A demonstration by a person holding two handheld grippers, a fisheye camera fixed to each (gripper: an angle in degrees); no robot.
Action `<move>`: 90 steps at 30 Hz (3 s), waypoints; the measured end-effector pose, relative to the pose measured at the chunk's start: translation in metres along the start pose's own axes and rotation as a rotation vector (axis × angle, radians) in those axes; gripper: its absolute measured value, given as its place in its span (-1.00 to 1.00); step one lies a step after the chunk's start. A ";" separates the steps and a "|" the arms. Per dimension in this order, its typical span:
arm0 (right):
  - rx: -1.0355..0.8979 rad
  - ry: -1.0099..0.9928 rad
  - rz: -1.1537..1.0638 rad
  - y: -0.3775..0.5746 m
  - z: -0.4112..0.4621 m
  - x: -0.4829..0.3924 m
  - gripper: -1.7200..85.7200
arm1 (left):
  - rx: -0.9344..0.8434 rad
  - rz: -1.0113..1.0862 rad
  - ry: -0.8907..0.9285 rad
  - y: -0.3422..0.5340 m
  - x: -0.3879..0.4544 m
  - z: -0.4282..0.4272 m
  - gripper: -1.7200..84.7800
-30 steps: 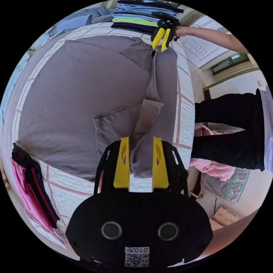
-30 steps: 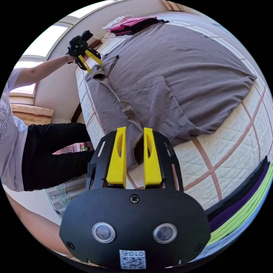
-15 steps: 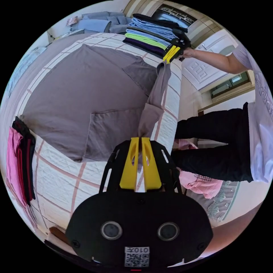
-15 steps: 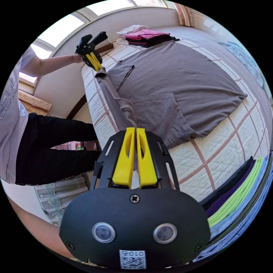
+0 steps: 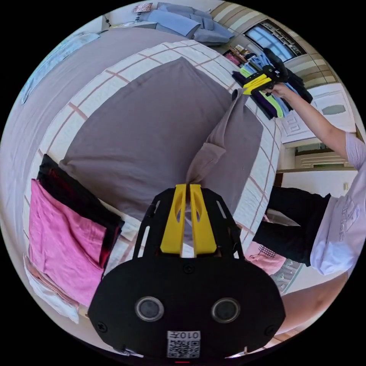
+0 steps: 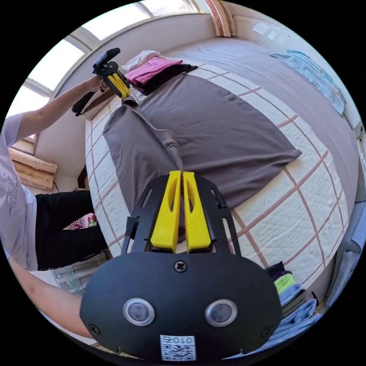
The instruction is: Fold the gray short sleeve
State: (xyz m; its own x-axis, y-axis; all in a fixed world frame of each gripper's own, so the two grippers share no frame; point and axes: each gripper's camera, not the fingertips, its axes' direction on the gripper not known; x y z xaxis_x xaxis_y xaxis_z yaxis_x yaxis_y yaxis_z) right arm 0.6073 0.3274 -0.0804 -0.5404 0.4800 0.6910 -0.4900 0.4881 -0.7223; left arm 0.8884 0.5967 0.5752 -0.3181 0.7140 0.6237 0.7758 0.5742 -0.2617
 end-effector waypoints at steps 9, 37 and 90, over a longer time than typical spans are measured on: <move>-0.137 0.003 0.136 -0.033 0.067 0.055 -0.91 | -0.080 -0.204 0.151 -0.033 -0.072 0.061 -0.87; -0.097 0.281 0.104 0.086 0.107 -0.131 -0.83 | -0.050 0.045 -0.435 0.106 0.184 0.101 -0.81; 0.264 0.249 0.468 0.072 0.015 -0.023 -0.81 | 0.379 -0.687 -0.312 0.151 0.048 -0.013 -0.73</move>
State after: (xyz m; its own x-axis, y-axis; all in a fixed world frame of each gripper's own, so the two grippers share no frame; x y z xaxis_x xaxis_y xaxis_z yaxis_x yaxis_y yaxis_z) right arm 0.5745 0.3408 -0.1492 -0.5788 0.7730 0.2598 -0.4089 0.0005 -0.9126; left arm 0.9970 0.7126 0.5750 -0.8314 0.2033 0.5172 0.1377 0.9770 -0.1628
